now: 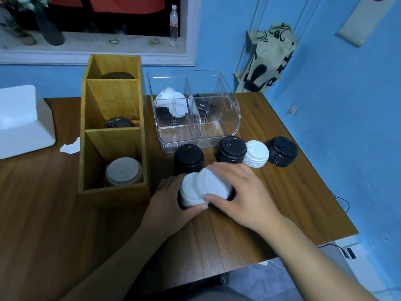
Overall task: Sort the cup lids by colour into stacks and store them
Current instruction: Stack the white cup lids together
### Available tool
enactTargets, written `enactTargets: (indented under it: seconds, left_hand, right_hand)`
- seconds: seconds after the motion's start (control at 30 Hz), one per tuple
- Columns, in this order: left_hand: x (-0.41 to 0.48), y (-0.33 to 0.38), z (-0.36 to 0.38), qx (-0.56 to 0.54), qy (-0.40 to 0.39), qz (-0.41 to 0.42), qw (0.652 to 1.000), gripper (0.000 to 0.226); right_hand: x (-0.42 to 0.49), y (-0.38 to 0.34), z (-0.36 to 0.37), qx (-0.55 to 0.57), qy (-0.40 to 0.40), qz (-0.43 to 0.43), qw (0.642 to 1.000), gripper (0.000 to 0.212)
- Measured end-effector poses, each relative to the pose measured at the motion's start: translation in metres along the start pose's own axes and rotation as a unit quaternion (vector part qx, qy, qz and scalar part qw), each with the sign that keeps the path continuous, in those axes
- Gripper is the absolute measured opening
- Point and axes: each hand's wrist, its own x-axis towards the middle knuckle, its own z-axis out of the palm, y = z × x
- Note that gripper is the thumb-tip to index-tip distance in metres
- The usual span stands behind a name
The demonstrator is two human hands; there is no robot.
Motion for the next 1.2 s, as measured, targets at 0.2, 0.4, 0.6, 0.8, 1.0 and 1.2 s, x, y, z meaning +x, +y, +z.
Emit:
enactTargets:
  seconds: [0.2,0.4,0.6,0.8,1.0,1.2]
  left_hand:
    - [-0.003,0.003,-0.002,-0.047,-0.007,-0.011,0.999,0.084]
    - [-0.002,0.005,-0.007,-0.062,-0.019,-0.013,0.998,0.091]
    - [-0.001,0.006,-0.007,-0.034,-0.031,-0.016,0.999,0.082]
    - [-0.003,0.007,-0.007,-0.025,-0.026,-0.013,0.999,0.073]
    - [-0.003,0.009,-0.009,-0.024,-0.015,-0.02,0.999,0.083]
    - [-0.005,0.008,-0.011,-0.008,-0.027,-0.034,0.999,0.094]
  right_hand:
    - [0.023,-0.011,0.027,-0.064,-0.104,-0.023,0.992,0.068]
    - [0.029,-0.012,0.029,-0.073,-0.126,-0.008,0.989,0.073]
    - [0.051,-0.026,0.02,-0.158,-0.222,-0.014,0.962,0.067]
    - [0.043,-0.022,0.025,-0.173,-0.203,-0.031,0.963,0.072]
    - [0.054,-0.012,0.01,-0.092,-0.167,-0.054,0.98,0.071]
    - [0.141,-0.001,-0.016,-0.004,-0.026,-0.034,0.999,0.02]
